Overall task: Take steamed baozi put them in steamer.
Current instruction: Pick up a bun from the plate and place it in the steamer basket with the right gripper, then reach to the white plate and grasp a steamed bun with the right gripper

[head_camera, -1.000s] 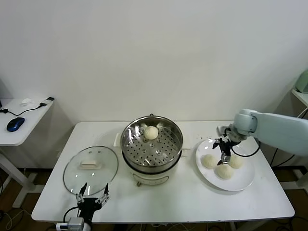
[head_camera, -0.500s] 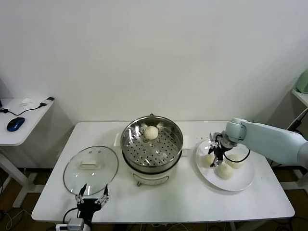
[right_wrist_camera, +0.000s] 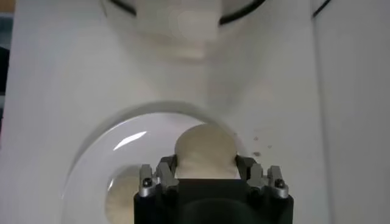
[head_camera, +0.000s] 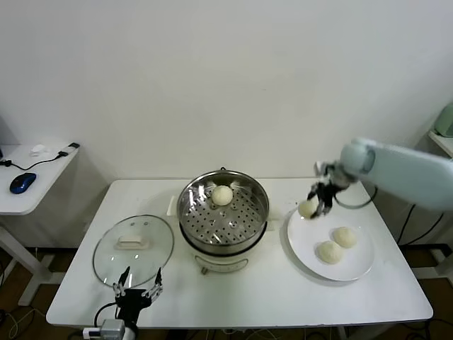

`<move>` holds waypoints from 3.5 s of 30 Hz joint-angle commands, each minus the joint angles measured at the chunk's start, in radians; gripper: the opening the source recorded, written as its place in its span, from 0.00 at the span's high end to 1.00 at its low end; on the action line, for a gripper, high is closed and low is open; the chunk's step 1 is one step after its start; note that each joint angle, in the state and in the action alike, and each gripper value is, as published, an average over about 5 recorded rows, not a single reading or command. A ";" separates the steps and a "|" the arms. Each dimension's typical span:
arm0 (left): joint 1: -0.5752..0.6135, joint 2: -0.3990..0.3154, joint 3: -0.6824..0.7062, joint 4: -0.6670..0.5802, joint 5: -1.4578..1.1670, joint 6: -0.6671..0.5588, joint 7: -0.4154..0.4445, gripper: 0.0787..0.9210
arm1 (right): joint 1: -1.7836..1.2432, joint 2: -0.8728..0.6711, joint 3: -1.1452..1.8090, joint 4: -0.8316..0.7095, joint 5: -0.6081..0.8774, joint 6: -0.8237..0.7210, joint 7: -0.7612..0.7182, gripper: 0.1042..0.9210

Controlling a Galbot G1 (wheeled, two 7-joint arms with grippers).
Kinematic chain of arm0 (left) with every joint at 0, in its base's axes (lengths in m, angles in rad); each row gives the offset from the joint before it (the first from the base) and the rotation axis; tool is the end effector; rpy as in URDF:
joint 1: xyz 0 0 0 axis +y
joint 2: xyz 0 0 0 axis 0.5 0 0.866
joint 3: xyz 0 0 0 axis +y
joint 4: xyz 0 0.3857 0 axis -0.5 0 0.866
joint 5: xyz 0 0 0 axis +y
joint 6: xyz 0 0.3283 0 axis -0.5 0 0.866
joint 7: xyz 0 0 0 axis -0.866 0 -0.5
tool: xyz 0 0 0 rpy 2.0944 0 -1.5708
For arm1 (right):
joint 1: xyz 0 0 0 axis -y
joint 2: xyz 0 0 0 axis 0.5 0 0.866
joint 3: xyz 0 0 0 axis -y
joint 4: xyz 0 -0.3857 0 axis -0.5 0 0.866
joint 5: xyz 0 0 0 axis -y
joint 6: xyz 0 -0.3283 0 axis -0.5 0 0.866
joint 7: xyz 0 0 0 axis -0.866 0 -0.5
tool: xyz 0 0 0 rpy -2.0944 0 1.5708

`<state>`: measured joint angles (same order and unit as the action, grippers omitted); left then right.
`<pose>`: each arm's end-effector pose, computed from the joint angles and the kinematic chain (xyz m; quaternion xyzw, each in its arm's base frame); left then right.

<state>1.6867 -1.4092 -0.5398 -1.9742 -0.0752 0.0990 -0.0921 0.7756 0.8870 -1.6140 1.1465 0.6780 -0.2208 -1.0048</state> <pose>0.0914 0.0462 -0.3829 0.0184 -0.9851 -0.0458 0.1649 0.5855 -0.1334 -0.0151 0.5076 -0.6007 0.4905 0.3754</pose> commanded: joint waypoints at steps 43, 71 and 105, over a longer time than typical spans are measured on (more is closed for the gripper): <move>-0.024 0.016 0.001 0.016 -0.021 0.010 0.002 0.12 | -0.163 0.533 0.093 -0.020 0.203 -0.237 0.262 0.14; -0.009 -0.001 -0.011 -0.021 -0.026 0.024 0.002 0.12 | -0.286 -0.365 0.029 0.197 -0.342 0.020 -0.011 0.12; 0.006 0.001 -0.008 -0.011 -0.022 0.019 -0.003 0.12 | -0.514 -0.274 0.293 0.142 -0.388 -0.101 0.133 0.32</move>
<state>1.6979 -1.4090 -0.5484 -1.9926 -0.0967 0.1207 -0.0957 0.2391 0.6170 -1.3288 1.2825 0.2878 -0.3140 -0.8628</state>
